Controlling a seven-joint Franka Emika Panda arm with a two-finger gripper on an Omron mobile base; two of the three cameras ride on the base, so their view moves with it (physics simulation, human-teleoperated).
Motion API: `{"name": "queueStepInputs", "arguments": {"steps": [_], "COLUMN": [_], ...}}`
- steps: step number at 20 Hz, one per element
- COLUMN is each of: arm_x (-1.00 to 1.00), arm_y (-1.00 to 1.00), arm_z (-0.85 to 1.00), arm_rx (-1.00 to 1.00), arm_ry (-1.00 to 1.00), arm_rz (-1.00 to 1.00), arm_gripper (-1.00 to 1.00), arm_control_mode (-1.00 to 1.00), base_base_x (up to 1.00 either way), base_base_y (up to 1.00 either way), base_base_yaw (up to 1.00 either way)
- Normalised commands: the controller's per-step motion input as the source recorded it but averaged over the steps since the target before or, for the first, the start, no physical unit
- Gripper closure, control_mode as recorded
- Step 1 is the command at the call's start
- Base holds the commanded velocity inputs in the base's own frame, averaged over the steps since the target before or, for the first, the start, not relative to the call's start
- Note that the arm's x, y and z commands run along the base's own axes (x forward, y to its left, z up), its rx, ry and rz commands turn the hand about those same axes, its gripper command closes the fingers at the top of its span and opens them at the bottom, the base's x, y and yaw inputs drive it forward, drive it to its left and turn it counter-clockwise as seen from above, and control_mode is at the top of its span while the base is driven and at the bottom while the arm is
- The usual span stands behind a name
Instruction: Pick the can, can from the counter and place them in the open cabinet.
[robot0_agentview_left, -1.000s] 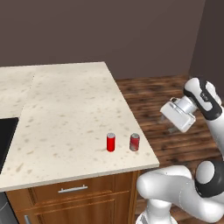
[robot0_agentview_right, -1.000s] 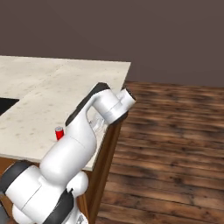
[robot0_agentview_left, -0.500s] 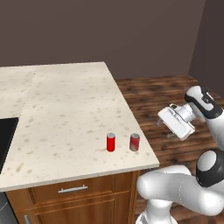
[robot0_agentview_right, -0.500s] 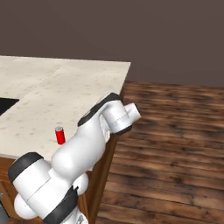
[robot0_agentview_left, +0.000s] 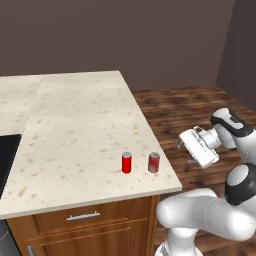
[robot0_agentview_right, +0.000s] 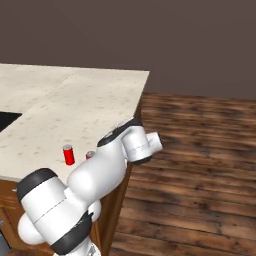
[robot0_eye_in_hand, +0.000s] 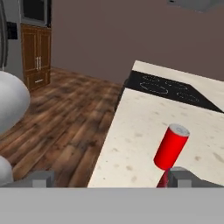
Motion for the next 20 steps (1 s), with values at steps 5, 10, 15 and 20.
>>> {"name": "queueStepInputs", "arguments": {"steps": [5,10,15,20], "arm_x": [0.30,0.44,0.41,0.36], "arm_y": [0.10,0.07,0.00,0.00], "arm_z": [-0.26,-0.22,-0.20,-0.24], "arm_rx": [0.00,0.01,0.05,0.09], "arm_ry": [0.00,0.07,0.14,0.14], "arm_rz": [0.00,0.03,0.04,0.04], "arm_gripper": [-1.00,-1.00,-1.00,-1.00], "arm_control_mode": [-1.00,-1.00,-1.00,-1.00], "base_base_x": [0.00,0.00,0.00,0.00], "base_base_y": [0.00,0.00,0.00,0.00], "base_base_yaw": [0.00,0.00,0.00,0.00]}}
